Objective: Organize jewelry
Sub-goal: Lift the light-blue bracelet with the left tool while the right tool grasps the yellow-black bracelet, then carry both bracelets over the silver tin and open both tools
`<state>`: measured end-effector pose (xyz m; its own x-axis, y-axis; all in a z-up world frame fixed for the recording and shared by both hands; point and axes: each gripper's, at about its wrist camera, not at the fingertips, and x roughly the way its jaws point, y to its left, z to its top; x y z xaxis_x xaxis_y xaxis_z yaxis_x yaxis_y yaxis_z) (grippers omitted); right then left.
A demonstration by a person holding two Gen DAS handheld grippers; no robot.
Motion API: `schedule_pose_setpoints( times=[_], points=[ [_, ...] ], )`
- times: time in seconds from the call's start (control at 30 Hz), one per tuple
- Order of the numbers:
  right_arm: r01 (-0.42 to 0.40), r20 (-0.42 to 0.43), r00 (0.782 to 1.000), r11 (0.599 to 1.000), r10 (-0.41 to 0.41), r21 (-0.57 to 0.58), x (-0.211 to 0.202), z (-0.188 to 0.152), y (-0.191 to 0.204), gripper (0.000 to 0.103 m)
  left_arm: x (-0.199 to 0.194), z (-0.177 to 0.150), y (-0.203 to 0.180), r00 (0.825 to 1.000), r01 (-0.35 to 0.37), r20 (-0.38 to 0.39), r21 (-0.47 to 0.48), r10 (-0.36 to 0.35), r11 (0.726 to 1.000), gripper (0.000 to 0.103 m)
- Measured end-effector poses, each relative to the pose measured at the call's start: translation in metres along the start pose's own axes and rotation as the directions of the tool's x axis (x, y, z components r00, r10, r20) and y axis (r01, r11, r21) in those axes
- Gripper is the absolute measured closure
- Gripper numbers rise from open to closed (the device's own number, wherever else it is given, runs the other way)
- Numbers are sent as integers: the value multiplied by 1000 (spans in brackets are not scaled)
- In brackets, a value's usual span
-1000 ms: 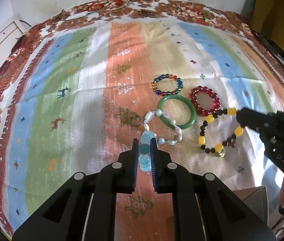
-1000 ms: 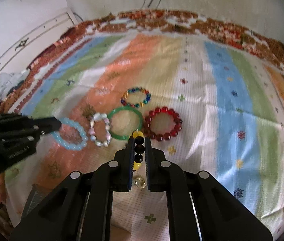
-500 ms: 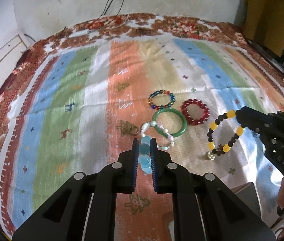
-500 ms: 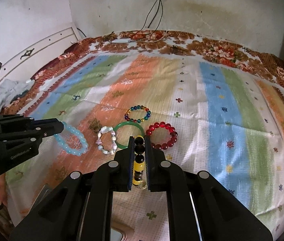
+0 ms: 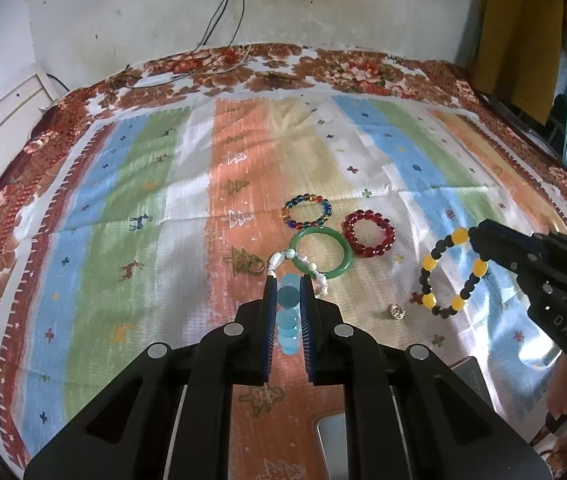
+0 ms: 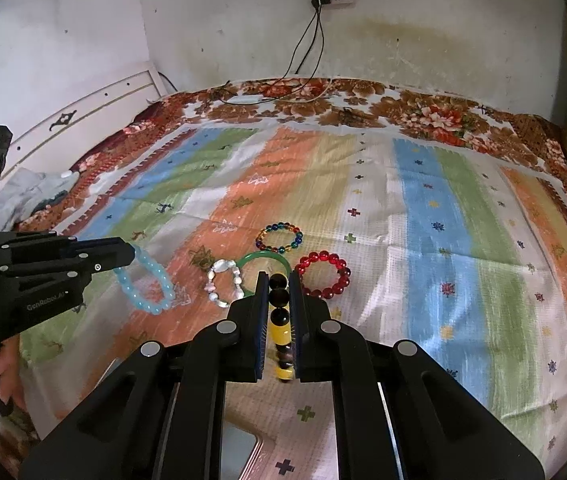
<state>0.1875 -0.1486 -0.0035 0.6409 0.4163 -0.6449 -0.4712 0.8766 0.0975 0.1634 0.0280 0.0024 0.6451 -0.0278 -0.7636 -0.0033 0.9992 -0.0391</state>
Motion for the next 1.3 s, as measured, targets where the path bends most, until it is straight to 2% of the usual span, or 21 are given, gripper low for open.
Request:
schedule_pose_setpoints(
  times=[0.2,0.33,0.63,0.83,1.3],
  points=[
    [3,30,1000,1000,-2,-15,-11,-1,3,93,-18,-7,-5,999,26,38,5,-26,1000,92],
    [-43,61,997,999,44,-18,-24,-4,9,93,-30,-12,-11,997,39,65,22,-40,999,92],
    [-33,101,994,998,38,-57,-45,-13,23,92,-47,-28,-30,992,34,120,93,-45,995,92],
    [-52,120,991,998,56,-40,-60,-17,23,93,-60,-40,-39,986,32,161,110,-50,993,92],
    [-92,96,991,994,98,-67,-74,-35,41,92,-74,-65,-50,984,77,153,109,-93,991,92]
  ],
)
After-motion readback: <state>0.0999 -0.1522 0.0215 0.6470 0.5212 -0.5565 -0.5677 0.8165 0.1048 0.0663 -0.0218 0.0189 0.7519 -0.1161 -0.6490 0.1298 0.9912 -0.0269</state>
